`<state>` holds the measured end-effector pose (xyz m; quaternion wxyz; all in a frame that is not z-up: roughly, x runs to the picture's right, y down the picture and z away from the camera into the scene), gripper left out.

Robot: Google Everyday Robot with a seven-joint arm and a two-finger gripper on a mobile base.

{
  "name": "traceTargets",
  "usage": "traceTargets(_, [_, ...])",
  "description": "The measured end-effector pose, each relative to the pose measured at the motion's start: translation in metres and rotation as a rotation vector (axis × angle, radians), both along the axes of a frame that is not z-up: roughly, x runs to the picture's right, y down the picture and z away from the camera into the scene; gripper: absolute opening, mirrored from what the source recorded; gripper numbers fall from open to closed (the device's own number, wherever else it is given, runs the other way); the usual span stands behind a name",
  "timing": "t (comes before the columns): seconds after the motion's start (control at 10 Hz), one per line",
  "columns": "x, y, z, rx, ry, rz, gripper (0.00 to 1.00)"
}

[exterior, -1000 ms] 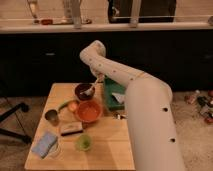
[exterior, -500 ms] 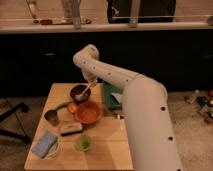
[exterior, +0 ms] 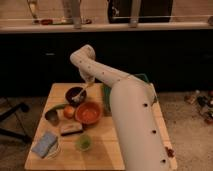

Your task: Wipe purple bowl with brush

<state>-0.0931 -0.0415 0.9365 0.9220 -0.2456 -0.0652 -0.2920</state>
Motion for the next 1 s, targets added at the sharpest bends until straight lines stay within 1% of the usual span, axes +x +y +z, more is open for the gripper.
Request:
traceTargets(0.1, [0.004, -0.005, 0.004, 0.006, 0.010, 0.003, 0.00])
traceTargets(0.2, [0.015, -0.013, 0.007, 0.013, 0.034, 0.009, 0.00])
traceTargets(0.4, [0.023, -0.018, 0.006, 0.019, 0.051, 0.009, 0.00])
traceTargets(0.7, [0.031, -0.019, -0.004, 0.022, 0.069, 0.005, 0.00])
traceTargets(1.0, [0.027, -0.010, -0.020, 0.008, 0.058, -0.019, 0.00])
